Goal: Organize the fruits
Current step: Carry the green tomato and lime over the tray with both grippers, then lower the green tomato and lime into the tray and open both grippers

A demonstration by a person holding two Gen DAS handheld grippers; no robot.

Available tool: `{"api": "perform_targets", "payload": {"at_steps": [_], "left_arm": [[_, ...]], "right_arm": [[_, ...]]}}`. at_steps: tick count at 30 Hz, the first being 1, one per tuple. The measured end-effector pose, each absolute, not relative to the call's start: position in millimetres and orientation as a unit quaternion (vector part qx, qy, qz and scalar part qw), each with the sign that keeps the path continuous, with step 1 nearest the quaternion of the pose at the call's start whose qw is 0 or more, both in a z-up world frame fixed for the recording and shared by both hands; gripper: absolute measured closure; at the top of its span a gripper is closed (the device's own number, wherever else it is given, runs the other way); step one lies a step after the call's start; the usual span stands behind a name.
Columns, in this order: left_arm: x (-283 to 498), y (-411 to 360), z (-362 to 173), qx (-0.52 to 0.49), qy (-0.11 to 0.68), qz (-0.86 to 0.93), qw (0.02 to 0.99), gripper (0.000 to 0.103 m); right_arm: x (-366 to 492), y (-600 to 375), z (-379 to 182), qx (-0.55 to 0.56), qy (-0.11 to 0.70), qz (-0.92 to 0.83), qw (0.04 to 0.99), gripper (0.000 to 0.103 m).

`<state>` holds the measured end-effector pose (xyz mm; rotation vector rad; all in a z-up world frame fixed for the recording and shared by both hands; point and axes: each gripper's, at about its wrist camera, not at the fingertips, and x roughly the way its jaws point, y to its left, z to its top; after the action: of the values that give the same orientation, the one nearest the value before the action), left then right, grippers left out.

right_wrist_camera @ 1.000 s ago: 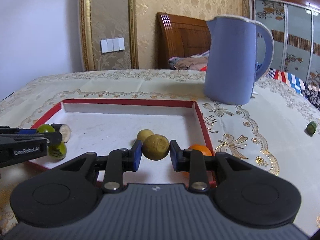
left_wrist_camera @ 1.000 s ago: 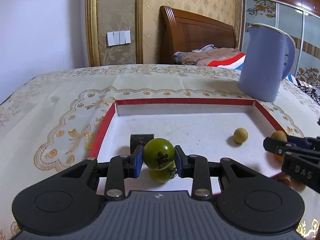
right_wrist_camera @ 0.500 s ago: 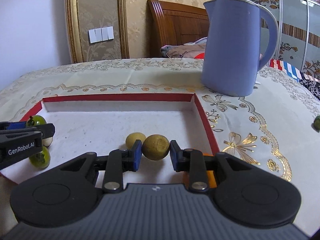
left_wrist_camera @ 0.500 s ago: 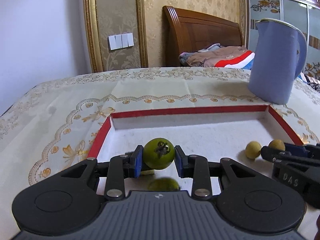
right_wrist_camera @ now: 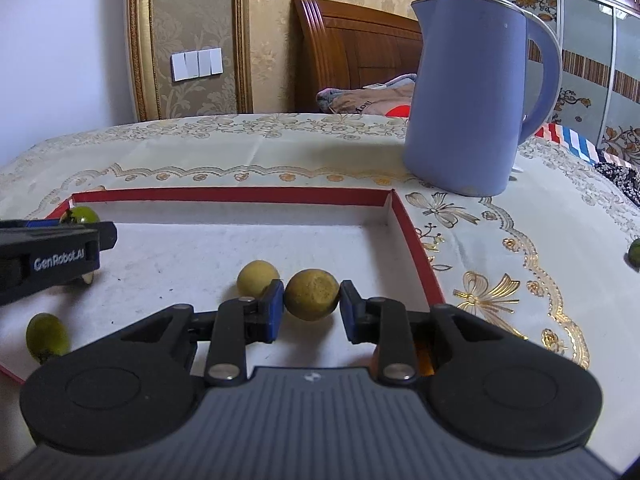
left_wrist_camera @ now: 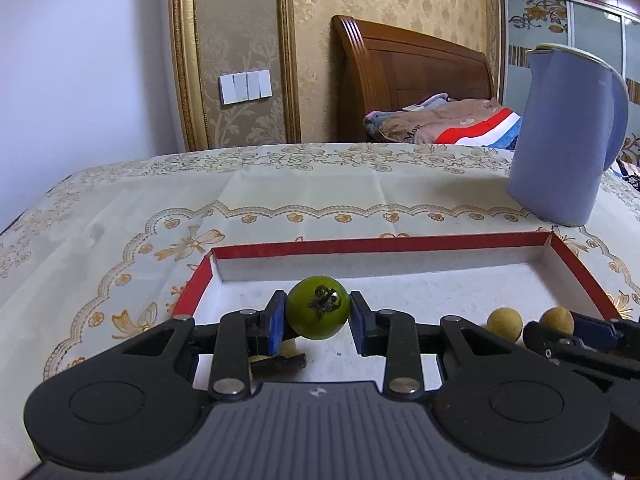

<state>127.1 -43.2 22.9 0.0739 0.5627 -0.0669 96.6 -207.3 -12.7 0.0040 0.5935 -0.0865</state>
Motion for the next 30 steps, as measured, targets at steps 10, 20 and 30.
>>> {"api": "perform_targets", "payload": {"at_steps": [10, 20, 30], "left_arm": [[133.9, -45.3, 18.0, 0.048, 0.273, -0.023, 0.96, 0.071], [140.3, -45.9, 13.9, 0.049, 0.268, -0.018, 0.962, 0.071], [138.0, -48.0, 12.1, 0.056, 0.262, -0.02, 0.963, 0.066]], "right_arm": [[95.0, -207.2, -13.1, 0.005, 0.288, -0.047, 0.956, 0.075], [96.3, -203.8, -15.0, -0.006, 0.285, -0.056, 0.957, 0.075], [97.9, -201.0, -17.4, -0.016, 0.282, -0.061, 0.957, 0.075]]}}
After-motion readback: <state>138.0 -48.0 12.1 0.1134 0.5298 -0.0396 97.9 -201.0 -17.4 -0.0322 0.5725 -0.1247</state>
